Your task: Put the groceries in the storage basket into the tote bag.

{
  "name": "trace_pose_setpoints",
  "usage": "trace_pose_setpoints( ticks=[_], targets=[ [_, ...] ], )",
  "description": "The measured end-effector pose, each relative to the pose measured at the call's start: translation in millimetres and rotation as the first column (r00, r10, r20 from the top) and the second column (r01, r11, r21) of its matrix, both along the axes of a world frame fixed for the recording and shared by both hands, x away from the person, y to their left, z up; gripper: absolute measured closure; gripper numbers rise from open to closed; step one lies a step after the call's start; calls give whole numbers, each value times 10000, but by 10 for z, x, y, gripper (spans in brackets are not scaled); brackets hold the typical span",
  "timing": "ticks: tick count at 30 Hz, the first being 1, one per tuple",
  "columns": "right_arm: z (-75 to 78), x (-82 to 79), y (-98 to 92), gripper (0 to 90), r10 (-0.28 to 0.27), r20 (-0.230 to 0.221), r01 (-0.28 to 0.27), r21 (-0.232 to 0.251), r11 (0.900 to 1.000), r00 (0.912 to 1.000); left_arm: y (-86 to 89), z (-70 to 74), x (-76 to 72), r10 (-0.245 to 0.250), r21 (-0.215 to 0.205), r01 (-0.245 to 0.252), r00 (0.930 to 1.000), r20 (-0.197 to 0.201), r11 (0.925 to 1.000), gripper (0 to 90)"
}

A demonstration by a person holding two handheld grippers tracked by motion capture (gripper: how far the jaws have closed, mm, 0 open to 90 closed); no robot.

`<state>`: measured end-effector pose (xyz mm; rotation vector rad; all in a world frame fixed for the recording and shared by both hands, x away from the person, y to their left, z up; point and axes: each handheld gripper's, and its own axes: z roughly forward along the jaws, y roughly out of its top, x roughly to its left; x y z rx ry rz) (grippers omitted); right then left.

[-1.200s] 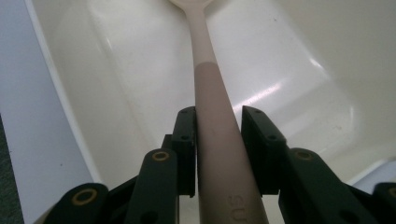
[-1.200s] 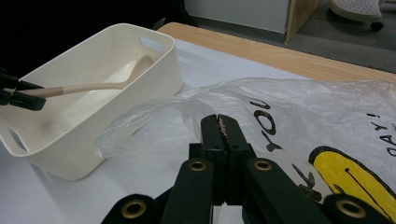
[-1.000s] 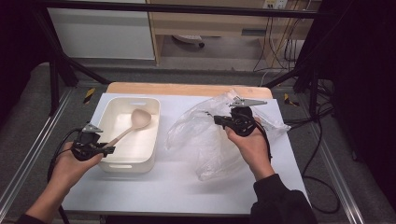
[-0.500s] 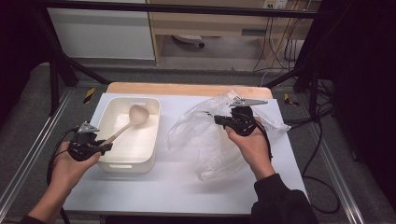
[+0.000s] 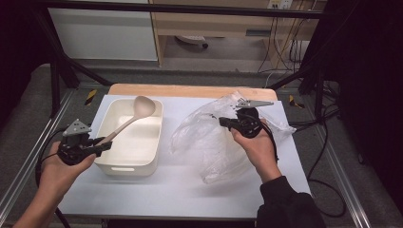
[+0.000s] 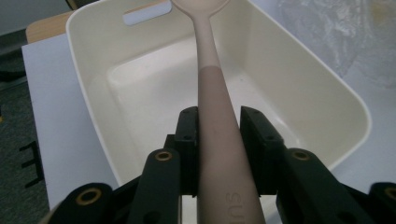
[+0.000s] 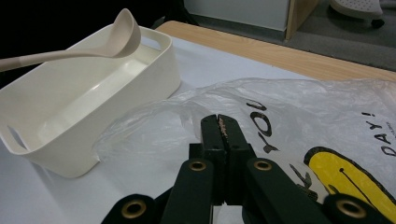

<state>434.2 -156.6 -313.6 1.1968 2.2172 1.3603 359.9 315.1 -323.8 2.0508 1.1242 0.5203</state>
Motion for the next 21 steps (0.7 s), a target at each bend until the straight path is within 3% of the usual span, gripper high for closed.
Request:
trace_pose_setpoints(
  ticks=[7,21],
  targets=[
    [-2,32,-14,900,-39,-121,39,31,10000,9999,-31,128,-131,-607,-329,611,9981,136,9976,687],
    [21,97,37,900,60,-225,-61,-28,10000,9997,-182,242,-266,-1261,-257,1271,9913,388,9916,687]
  ],
)
